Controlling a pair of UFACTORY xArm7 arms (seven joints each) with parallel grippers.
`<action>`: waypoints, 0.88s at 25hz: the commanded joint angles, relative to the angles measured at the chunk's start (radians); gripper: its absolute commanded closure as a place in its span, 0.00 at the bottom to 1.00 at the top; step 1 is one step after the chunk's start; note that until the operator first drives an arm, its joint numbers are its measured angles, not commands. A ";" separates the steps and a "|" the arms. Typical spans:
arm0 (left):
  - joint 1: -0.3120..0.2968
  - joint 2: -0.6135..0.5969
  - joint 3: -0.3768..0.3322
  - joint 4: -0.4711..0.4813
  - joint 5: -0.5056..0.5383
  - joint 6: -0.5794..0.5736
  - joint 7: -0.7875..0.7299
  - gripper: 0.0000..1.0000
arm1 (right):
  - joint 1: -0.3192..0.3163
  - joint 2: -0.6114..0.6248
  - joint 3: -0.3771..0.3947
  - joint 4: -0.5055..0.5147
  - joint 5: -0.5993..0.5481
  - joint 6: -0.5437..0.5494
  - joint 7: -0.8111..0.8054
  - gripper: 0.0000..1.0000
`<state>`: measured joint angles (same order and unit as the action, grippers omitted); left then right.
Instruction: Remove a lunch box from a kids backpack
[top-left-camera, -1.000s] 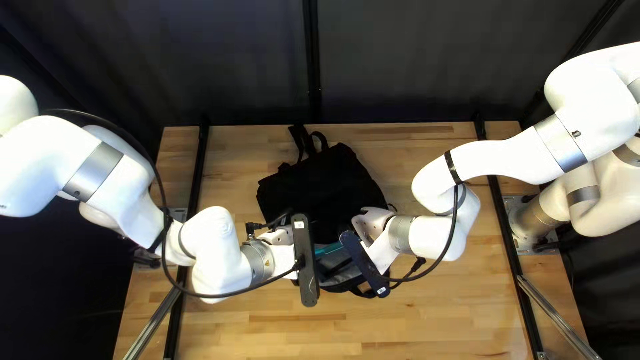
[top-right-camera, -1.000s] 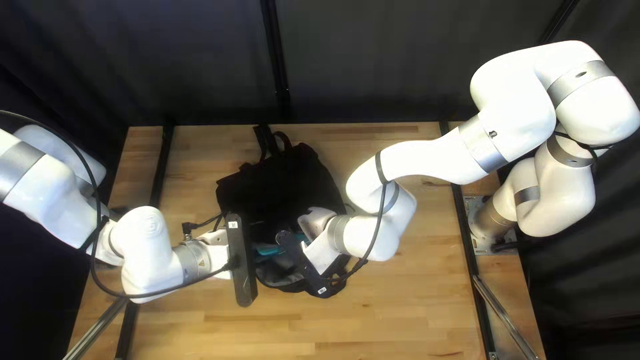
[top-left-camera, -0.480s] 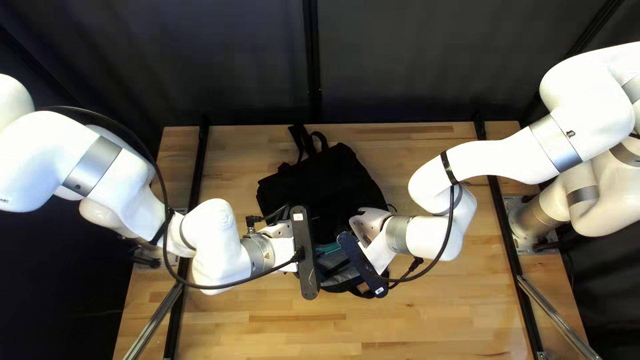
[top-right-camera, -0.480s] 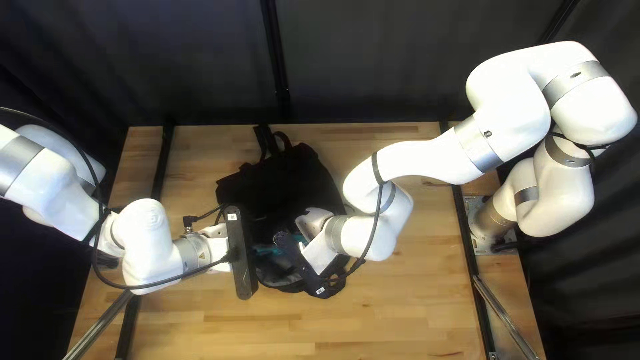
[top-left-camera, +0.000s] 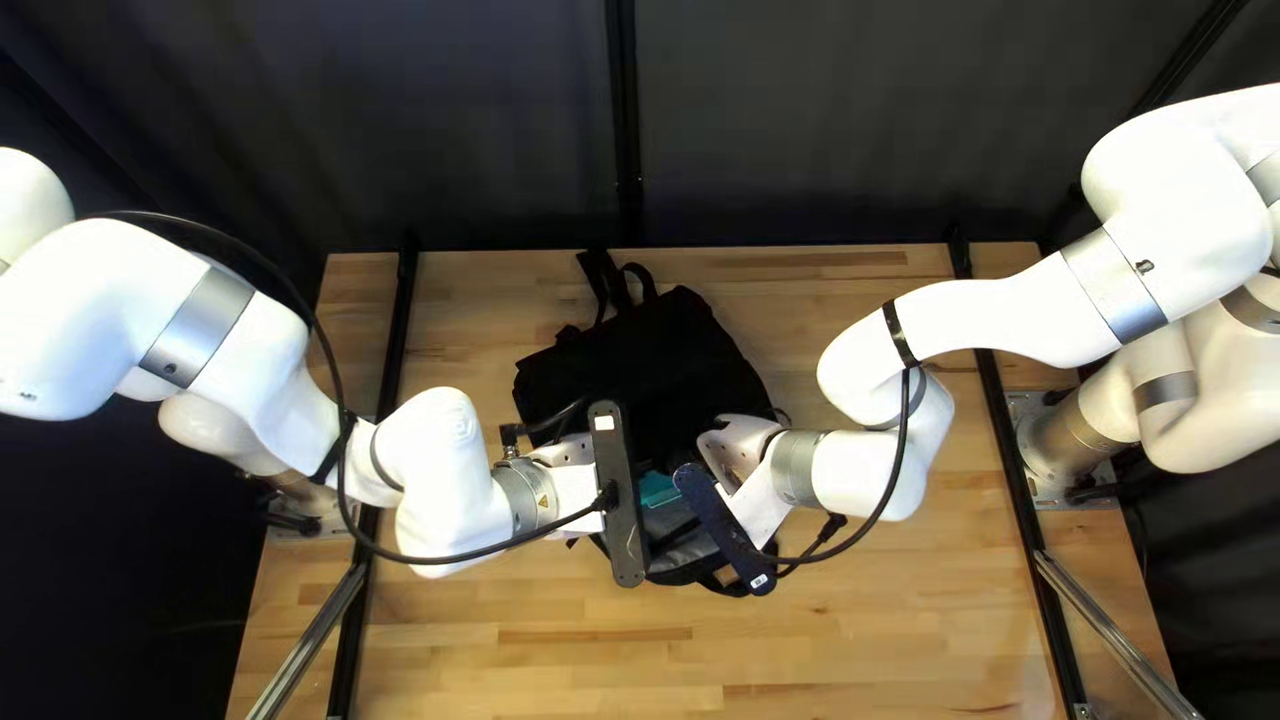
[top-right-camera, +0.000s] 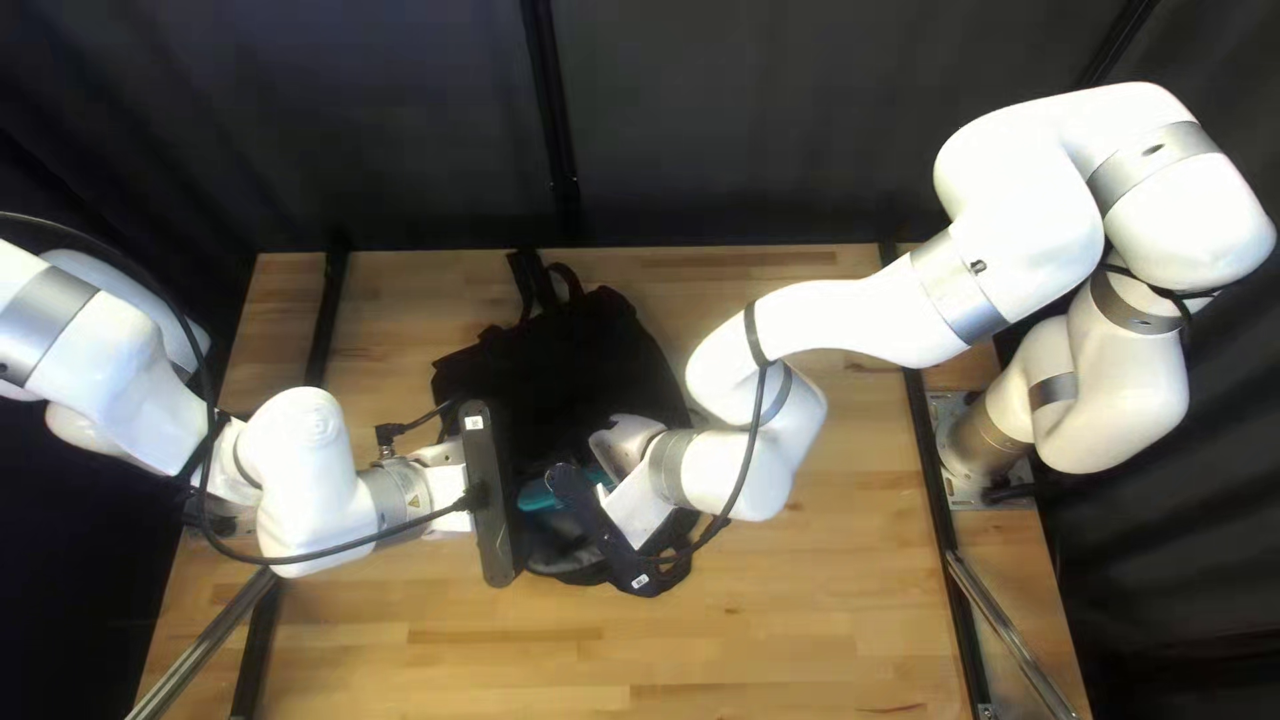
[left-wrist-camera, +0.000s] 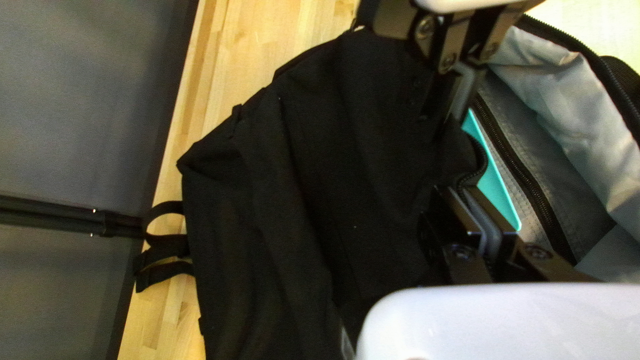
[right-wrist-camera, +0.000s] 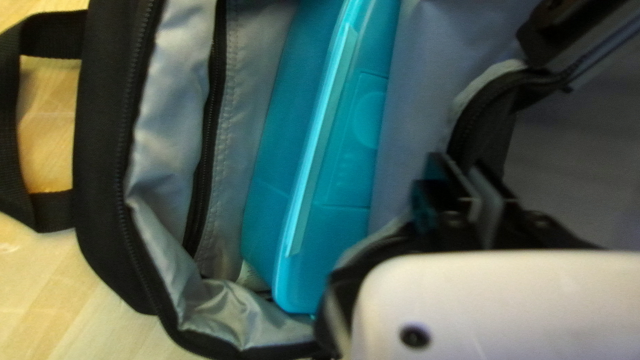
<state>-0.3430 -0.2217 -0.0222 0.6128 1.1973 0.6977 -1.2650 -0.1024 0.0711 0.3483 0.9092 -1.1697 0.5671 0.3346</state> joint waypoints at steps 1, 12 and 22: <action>0.004 -0.003 0.007 -0.004 -0.017 -0.002 -0.011 1.00 | 0.019 -0.026 0.020 -0.013 0.026 0.030 -0.002 0.00; 0.035 -0.018 0.033 -0.044 -0.042 -0.007 -0.142 1.00 | 0.087 0.004 0.081 0.007 0.056 0.146 0.046 0.00; 0.052 -0.023 0.039 -0.061 -0.069 0.020 -0.251 1.00 | 0.077 0.152 0.059 0.101 0.015 0.132 0.030 0.00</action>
<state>-0.2974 -0.2480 0.0137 0.5600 1.1249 0.7191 -1.4864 -0.0180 0.1954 0.4141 0.9895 -1.1533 0.7062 0.3811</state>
